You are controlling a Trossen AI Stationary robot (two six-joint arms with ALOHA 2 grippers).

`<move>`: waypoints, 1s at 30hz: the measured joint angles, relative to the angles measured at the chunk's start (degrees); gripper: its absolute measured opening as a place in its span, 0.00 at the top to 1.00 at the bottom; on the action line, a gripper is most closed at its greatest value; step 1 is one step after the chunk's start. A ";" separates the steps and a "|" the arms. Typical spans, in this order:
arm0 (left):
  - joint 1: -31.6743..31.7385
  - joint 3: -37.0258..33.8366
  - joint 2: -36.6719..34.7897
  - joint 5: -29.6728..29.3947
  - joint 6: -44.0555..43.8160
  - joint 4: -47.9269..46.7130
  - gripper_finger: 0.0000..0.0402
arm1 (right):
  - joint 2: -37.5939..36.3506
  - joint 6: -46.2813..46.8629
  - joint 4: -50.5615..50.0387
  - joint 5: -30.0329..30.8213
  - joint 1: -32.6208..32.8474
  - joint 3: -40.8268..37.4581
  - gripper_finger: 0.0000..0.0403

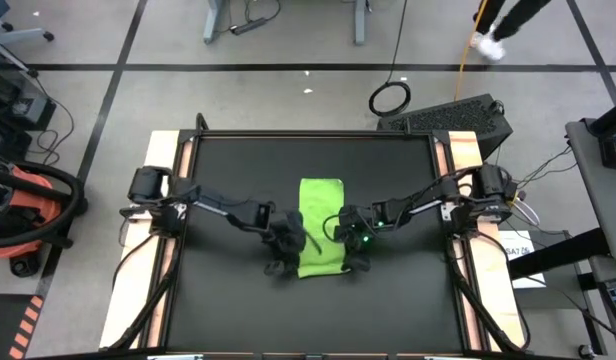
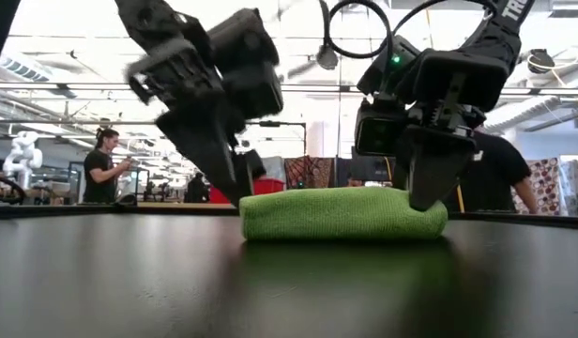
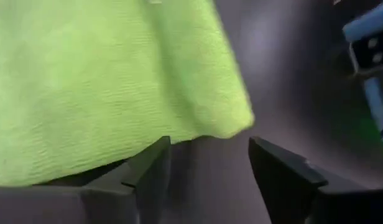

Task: Roll towel
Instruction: Roll the green towel

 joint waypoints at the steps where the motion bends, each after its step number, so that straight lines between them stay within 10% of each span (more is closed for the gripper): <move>1: -1.39 0.01 -0.47 -2.09 0.98 -0.07 0.44 | -0.01 0.05 -0.26 -0.57 -0.39 0.01 0.99; 13: -18.01 1.20 -1.45 -45.21 9.67 3.18 0.43 | -0.06 2.22 -2.17 -2.45 -3.35 0.12 0.99; 30: -19.16 1.36 2.31 -42.69 9.29 8.46 0.43 | -0.08 3.59 -3.02 -3.52 -4.35 0.10 0.99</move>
